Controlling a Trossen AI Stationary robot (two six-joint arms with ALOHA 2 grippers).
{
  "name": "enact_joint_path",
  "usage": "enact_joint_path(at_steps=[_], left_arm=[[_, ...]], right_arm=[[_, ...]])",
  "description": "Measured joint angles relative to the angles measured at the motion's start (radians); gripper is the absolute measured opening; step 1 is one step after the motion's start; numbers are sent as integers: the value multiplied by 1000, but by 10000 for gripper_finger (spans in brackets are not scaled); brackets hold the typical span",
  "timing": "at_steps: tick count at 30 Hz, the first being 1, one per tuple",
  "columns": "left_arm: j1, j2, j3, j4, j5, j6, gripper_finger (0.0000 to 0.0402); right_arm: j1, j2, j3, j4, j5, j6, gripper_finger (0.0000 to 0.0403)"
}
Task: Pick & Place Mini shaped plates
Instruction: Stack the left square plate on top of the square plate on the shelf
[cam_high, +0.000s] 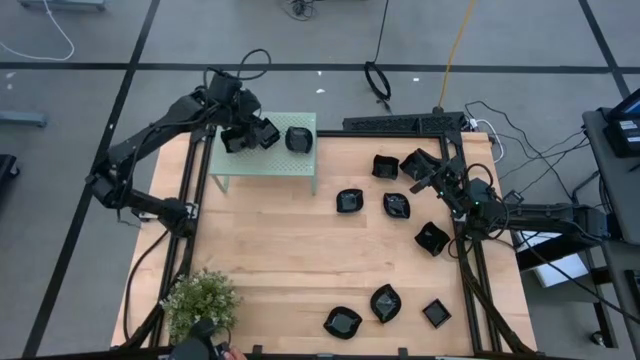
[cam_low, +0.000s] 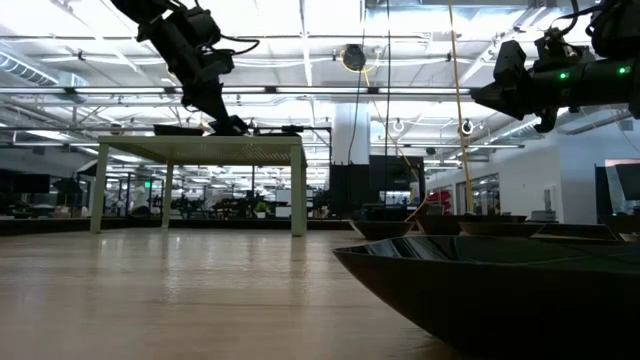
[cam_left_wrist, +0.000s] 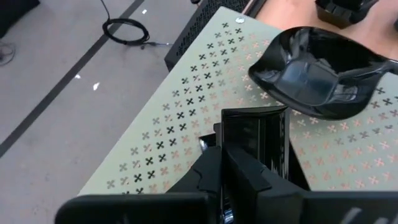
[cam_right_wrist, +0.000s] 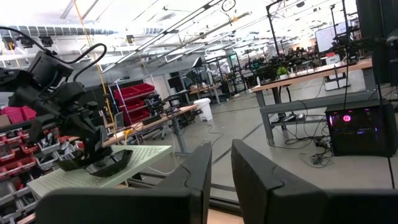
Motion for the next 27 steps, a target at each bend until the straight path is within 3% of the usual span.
enact_joint_path(at_steps=[27], left_arm=[[1,-18,0,-40,31,-83,26]], right_arm=[[0,0,0,0,0,0,52]])
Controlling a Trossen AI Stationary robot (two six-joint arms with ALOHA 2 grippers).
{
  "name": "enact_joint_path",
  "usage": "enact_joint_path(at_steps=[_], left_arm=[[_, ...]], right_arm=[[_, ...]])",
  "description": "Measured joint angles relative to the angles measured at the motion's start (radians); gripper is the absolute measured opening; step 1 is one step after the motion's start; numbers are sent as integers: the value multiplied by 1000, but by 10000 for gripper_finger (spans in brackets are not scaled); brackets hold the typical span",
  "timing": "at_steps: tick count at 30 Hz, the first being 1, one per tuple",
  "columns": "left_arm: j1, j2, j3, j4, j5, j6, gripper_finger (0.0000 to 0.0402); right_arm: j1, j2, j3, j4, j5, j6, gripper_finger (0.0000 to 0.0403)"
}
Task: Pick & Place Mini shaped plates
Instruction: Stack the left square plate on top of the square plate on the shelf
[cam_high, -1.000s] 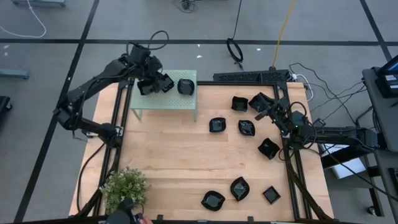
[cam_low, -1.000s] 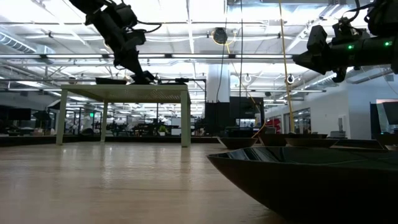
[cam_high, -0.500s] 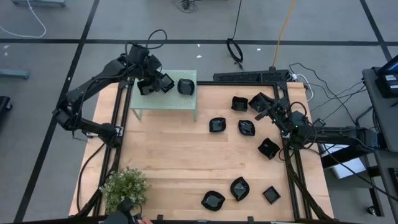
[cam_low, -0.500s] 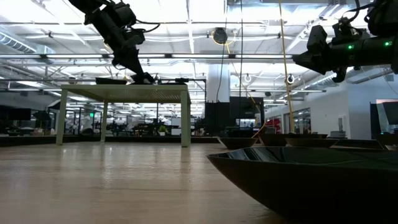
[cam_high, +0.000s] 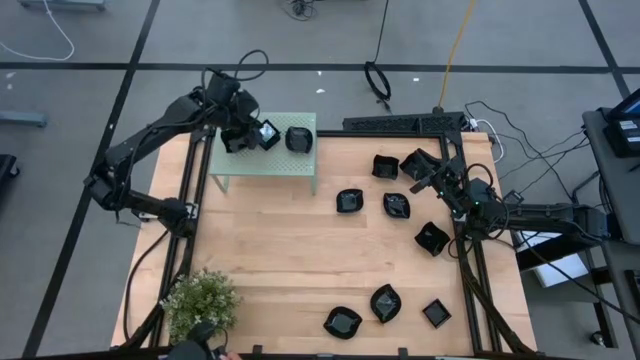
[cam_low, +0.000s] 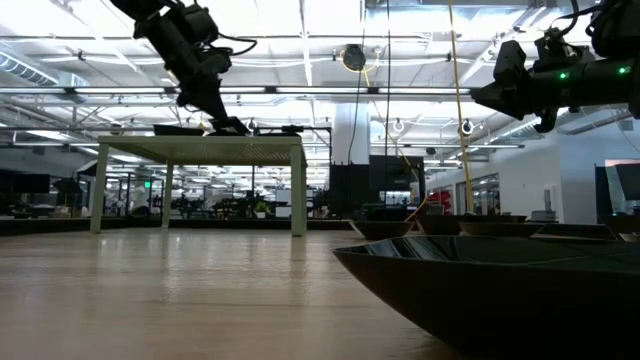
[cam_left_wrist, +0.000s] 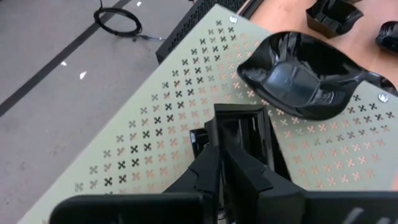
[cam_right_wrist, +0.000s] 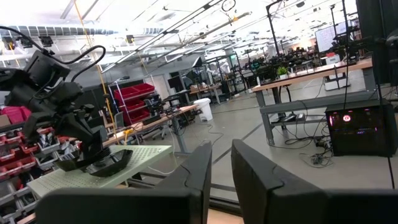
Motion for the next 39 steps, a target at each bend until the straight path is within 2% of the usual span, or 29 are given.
enact_joint_path(at_steps=[12,20,30,34,39], left_arm=[[0,0,0,-23,-13,-1,30],[-5,3,0,-33,-19,110,75],[-11,21,0,-57,-46,184,79],[-11,49,0,-63,-43,196,66],[-12,64,0,-60,-32,201,19]], right_arm=[[0,0,0,0,0,0,52],[0,0,0,0,0,0,52],[0,0,0,0,0,0,52],[0,0,0,0,0,0,52],[0,0,0,0,0,0,52]])
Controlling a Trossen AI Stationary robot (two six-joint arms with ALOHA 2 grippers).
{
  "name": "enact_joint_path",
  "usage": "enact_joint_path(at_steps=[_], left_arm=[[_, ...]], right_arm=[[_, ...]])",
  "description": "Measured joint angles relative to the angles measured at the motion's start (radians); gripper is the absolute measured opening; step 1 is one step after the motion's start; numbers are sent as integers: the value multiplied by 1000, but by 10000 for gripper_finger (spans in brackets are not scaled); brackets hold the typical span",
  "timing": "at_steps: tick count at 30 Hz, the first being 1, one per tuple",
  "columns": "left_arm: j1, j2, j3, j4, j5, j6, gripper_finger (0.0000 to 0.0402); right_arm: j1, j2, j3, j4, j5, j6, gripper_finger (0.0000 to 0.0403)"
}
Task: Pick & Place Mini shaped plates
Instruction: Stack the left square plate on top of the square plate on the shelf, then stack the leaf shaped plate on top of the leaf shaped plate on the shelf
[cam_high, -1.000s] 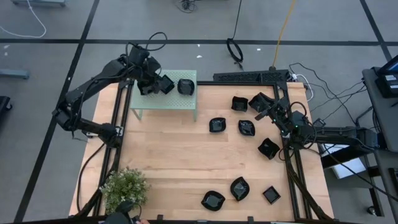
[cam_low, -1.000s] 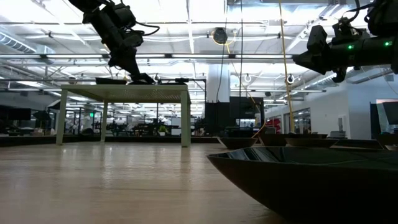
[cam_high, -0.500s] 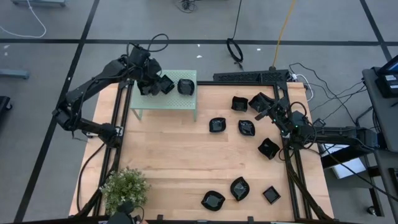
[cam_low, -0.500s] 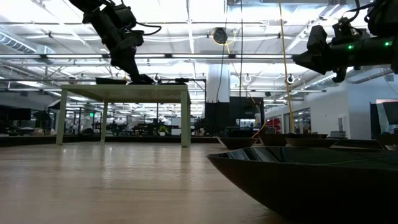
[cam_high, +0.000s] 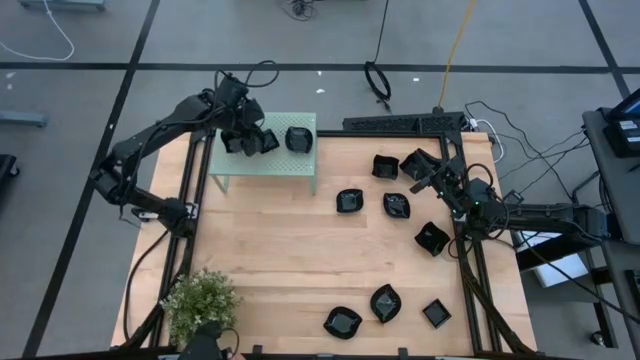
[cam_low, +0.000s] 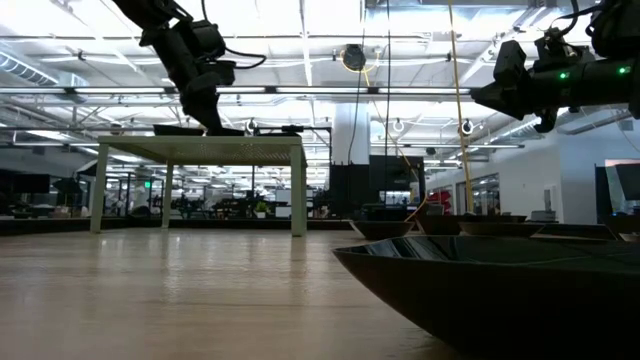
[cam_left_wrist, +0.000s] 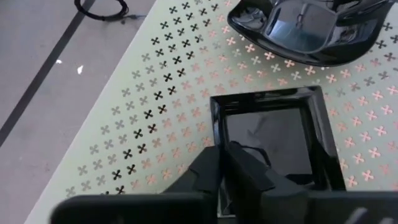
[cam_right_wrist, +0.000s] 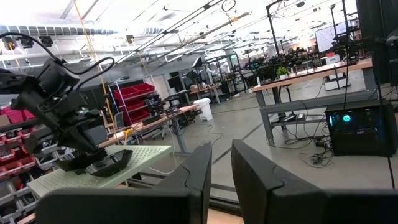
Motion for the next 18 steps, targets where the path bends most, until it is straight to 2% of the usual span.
enact_joint_path(at_steps=[4,11,18], left_arm=[[0,-1,0,4,2,0,10],[-7,-12,0,33,1,-16,52],[-33,-101,0,157,0,-32,106]], right_arm=[[0,0,0,0,0,0,52],[0,0,0,0,0,0,52],[0,0,0,0,0,0,52]])
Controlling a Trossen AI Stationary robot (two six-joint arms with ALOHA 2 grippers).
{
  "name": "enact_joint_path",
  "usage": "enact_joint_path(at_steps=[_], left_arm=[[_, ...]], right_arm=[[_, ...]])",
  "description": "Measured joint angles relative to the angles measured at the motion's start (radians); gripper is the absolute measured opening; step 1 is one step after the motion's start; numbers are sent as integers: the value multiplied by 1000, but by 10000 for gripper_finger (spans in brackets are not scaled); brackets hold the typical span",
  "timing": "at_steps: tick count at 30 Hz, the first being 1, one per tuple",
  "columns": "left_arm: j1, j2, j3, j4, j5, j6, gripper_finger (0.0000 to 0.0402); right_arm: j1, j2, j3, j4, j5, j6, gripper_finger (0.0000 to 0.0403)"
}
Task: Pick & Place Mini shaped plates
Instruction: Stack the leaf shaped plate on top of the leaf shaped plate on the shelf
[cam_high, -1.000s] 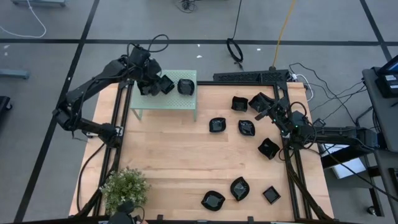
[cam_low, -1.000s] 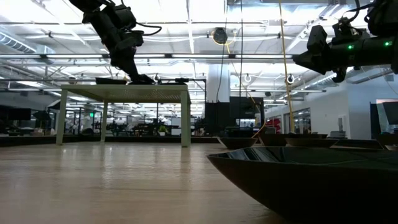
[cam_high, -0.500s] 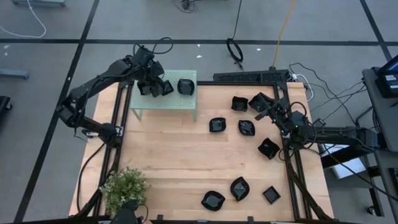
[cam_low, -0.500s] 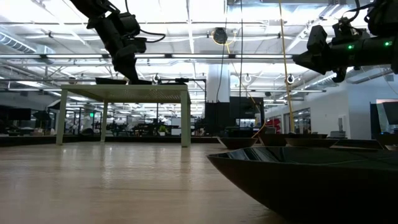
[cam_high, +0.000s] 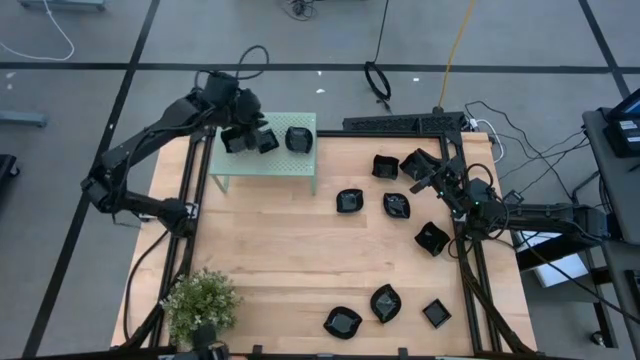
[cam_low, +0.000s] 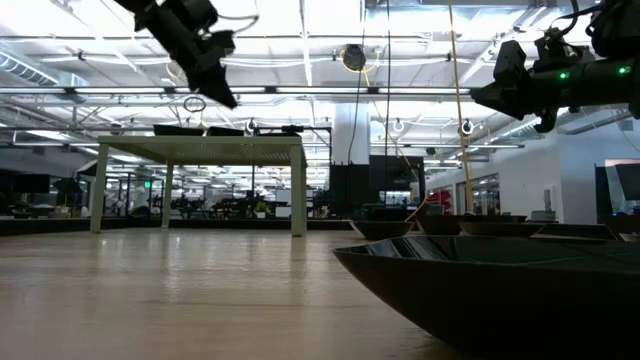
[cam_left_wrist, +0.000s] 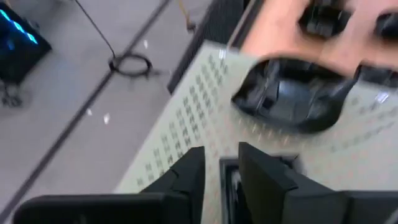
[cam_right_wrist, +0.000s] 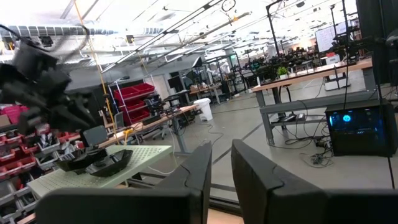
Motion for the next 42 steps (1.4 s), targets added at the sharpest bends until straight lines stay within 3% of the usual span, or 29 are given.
enact_joint_path(at_steps=[6,12,24,29,34,42], left_arm=[[-35,-80,0,9,0,-98,137],[-72,-128,0,49,0,-174,141],[-143,-132,0,418,-1,-263,136],[-175,-132,0,494,0,-323,140],[-207,-132,0,502,0,-389,140],[-247,-131,0,500,-1,-396,141]], right_arm=[[0,0,0,0,0,0,52],[0,0,0,0,0,0,52],[0,0,0,0,0,0,52],[0,0,0,18,0,2,52],[0,0,0,140,0,204,52],[-10,0,0,350,223,193,52]])
